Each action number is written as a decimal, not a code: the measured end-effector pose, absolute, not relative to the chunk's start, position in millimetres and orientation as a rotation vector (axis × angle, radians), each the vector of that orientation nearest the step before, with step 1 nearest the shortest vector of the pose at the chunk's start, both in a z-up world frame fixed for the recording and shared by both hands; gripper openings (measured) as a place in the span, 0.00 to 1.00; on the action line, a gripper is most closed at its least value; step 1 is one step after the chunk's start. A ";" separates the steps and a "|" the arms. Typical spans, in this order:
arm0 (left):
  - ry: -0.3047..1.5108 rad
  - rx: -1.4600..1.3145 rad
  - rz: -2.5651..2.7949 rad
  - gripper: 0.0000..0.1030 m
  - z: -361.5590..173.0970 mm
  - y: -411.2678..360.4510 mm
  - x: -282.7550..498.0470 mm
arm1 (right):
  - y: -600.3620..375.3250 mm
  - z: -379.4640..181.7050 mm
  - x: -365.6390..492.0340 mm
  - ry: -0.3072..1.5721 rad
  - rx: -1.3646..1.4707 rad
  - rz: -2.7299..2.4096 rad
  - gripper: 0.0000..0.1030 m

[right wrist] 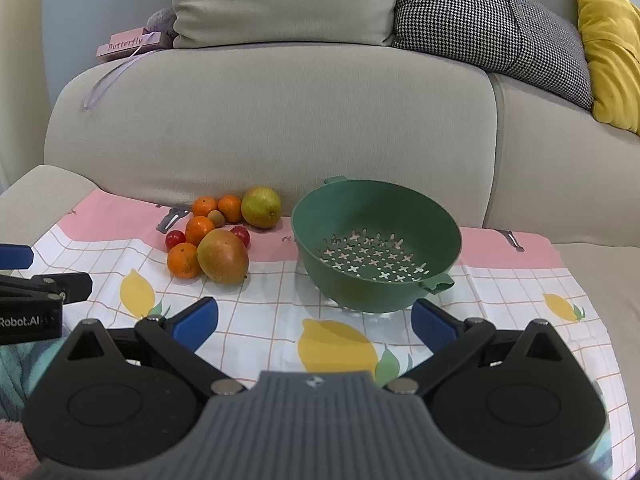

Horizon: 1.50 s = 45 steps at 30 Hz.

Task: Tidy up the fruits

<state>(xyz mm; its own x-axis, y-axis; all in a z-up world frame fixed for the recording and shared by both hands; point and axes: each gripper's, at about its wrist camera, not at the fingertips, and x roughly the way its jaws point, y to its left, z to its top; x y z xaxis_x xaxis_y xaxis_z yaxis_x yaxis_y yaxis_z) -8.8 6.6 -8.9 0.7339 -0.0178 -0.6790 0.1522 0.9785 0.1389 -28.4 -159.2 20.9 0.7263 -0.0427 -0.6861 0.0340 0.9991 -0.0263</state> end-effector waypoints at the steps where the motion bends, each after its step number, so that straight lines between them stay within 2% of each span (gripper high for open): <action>1: 0.744 0.191 -0.093 0.83 -9.6 6.5 -9.6 | -158.8 20.3 -28.4 0.758 -0.012 -0.042 0.96; 17: 0.761 0.204 -0.072 0.83 -10.0 21.7 8.9 | -153.3 -2.1 -14.1 0.812 0.018 -0.013 0.96; 30: 0.771 0.191 -0.084 0.83 -15.3 48.5 45.5 | -130.1 -13.8 5.3 0.696 -0.012 0.140 0.96; 39: 0.743 0.171 -0.133 0.83 -24.0 57.3 77.4 | -113.5 -21.0 40.4 0.682 -0.048 0.210 0.96; 45: 0.790 0.151 -0.158 0.81 -29.4 61.3 104.6 | -102.0 -30.6 67.1 0.726 -0.092 0.284 0.96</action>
<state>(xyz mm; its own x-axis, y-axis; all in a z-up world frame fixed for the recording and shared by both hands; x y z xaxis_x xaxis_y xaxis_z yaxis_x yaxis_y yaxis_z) 104.6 61.3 -29.4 0.6934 -0.0840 -0.7157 0.1971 0.9774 0.0762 67.1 -102.0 -30.6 0.7117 0.2239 -0.6658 -0.2872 0.9578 0.0151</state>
